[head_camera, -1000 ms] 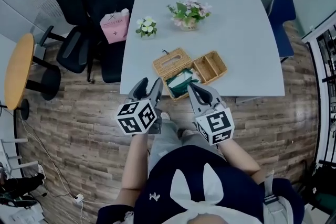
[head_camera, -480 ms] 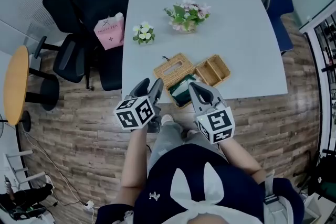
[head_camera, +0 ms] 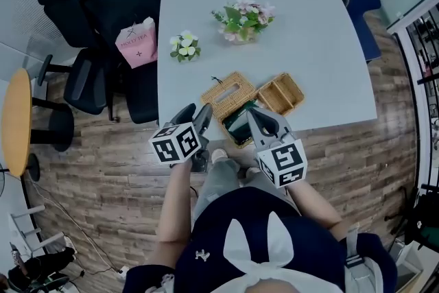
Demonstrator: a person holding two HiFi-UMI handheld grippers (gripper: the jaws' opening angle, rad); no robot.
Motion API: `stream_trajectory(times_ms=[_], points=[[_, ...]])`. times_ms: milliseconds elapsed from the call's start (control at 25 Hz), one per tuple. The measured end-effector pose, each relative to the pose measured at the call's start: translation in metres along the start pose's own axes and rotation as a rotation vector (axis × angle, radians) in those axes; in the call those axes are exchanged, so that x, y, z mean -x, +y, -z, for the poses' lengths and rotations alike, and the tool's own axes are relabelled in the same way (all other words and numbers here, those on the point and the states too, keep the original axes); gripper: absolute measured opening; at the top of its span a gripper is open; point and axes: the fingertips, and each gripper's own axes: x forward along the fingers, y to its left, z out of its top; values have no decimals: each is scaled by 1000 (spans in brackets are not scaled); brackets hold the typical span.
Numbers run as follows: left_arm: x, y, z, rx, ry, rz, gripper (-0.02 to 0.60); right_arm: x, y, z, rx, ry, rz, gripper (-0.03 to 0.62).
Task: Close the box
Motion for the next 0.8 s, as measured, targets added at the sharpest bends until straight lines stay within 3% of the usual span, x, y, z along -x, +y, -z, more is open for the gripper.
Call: stream_trajectory(times_ms=[800], points=[[-67,61,28,152,211,80,213,-41,-22,1,-24,50,100,3]])
